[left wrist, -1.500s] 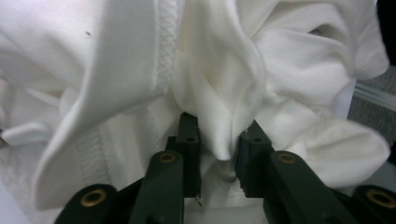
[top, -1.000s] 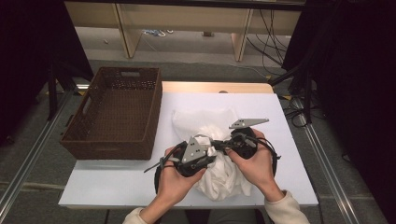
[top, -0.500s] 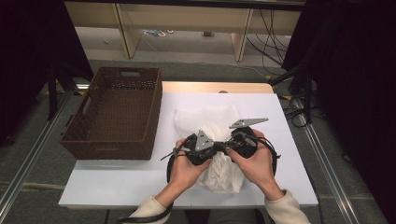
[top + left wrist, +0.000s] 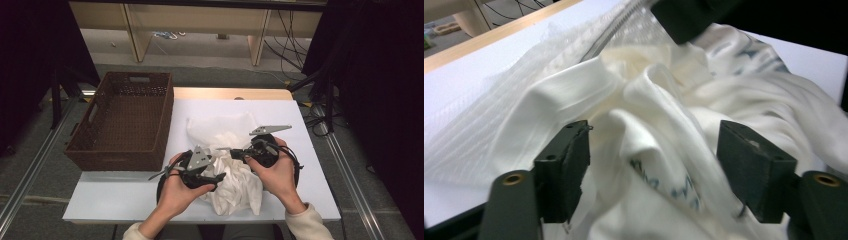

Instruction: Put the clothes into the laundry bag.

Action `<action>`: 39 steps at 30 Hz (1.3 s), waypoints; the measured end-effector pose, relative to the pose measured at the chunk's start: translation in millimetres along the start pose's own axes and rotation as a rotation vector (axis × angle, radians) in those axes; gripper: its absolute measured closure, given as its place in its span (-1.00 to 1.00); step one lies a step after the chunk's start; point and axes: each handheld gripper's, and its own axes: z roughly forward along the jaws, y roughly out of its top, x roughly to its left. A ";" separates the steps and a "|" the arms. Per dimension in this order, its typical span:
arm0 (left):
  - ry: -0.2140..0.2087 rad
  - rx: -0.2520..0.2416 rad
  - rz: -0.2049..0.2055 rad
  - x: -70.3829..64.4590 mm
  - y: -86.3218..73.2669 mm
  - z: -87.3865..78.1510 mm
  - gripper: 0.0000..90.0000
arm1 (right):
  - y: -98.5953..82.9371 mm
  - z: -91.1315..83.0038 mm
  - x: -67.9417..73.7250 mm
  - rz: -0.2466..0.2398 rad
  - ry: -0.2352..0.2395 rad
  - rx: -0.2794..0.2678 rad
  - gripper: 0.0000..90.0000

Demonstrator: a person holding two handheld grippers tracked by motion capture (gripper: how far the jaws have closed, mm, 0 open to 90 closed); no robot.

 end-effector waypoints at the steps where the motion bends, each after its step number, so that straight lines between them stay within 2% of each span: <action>1: 0.001 0.013 0.010 0.9 -1.4 -5.2 -0.42 | -0.1 1.2 -1.0 -0.017 0.000 -0.002 1.00; 2: 0.011 -0.001 0.011 1.0 -3.1 -8.7 -0.42 | 0.0 1.6 -2.1 -0.029 -0.004 -0.005 1.00; 4: -0.002 -0.002 0.017 2.5 -9.6 -18.3 -0.42 | 0.0 1.7 -2.9 -0.013 0.009 -0.002 1.00; 5: 0.001 0.006 0.015 2.3 -12.6 -20.5 -0.42 | -0.4 1.1 -1.7 0.010 0.004 0.000 1.00; 6: -0.004 0.017 0.024 3.1 -16.6 -22.3 -0.42 | -0.2 0.9 -2.7 0.002 0.012 0.000 1.00; 7: -0.004 0.028 0.005 3.0 -22.4 -22.8 -0.43 | 0.0 0.4 -2.8 -0.001 0.008 -0.001 1.00; 8: -0.005 0.040 0.007 3.5 -25.6 -22.5 -0.45 | 0.2 0.0 -2.1 0.006 0.003 0.000 0.99; 9: -0.011 0.066 0.037 5.9 -30.2 -21.4 -0.46 | 0.2 -0.1 -1.9 0.006 -0.001 -0.001 0.99; 11: -0.005 0.081 0.017 5.0 -36.4 -16.5 -0.47 | 0.1 0.3 -2.4 -0.003 0.003 0.000 0.99; 12: -0.010 0.093 0.036 4.8 -39.4 -12.8 -0.47 | -0.1 1.0 -2.1 -0.002 0.001 -0.008 0.99; 13: -0.004 0.103 0.032 3.5 -41.2 -10.1 -0.47 | -0.3 1.1 -1.7 0.017 0.018 0.000 0.99; 14: -0.014 0.110 0.036 2.0 -43.1 -6.4 -0.46 | 0.1 0.4 -2.5 -0.002 0.007 0.001 0.98; 17: -0.041 0.134 0.034 -2.0 -48.3 6.4 -0.41 | 0.2 0.4 -2.9 -0.001 0.009 -0.001 0.98; 20: -0.041 0.159 0.058 -3.4 -51.9 18.0 -0.16 | 0.0 0.9 -2.9 -0.001 0.009 0.003 0.98; 21: -0.043 0.165 0.066 -3.4 -52.2 21.1 -0.04 | -0.4 1.7 -1.9 0.010 0.008 -0.002 0.98; 22: -0.060 0.155 0.062 -3.9 -52.4 26.1 0.12 | -0.1 1.7 -2.8 -0.002 0.008 0.005 0.98; 23: -0.056 0.161 0.079 -3.4 -51.4 28.6 0.31 | -0.1 3.0 -3.7 -0.020 0.015 -0.001 0.98; 25: -0.058 0.146 0.062 -3.6 -48.9 31.4 0.63 | -0.5 2.6 -1.3 0.001 0.007 0.011 0.99; 27: -0.052 0.117 0.044 -3.6 -43.0 29.2 0.77 | -0.8 4.0 -1.2 -0.003 0.014 0.008 0.99; 30: -0.038 0.026 0.002 -6.4 -29.3 19.5 0.82 | -0.7 4.0 -1.0 -0.010 0.013 0.006 1.00; 32: -0.020 -0.034 0.010 -7.0 -18.3 13.5 0.83 | -0.6 3.2 0.9 -0.016 0.003 0.004 1.00; 34: -0.013 -0.077 0.004 -8.8 -9.4 9.9 0.84 | -0.4 2.7 3.7 -0.047 -0.002 -0.032 1.00; 35: -0.016 -0.105 0.001 -10.8 -4.8 8.5 0.84 | 0.0 2.1 6.0 -0.056 0.015 -0.034 1.00; 36: -0.006 -0.111 -0.002 -13.0 -1.3 6.0 0.85 | 0.2 0.6 9.7 -0.045 0.024 -0.031 1.00; 37: 0.012 -0.134 0.010 -15.6 4.1 2.7 0.85 | 0.5 0.3 11.9 -0.053 0.035 -0.038 1.00; 39: 0.051 -0.151 0.079 -19.3 15.4 -3.3 0.85 | 1.5 -1.7 17.1 -0.071 0.058 -0.059 1.00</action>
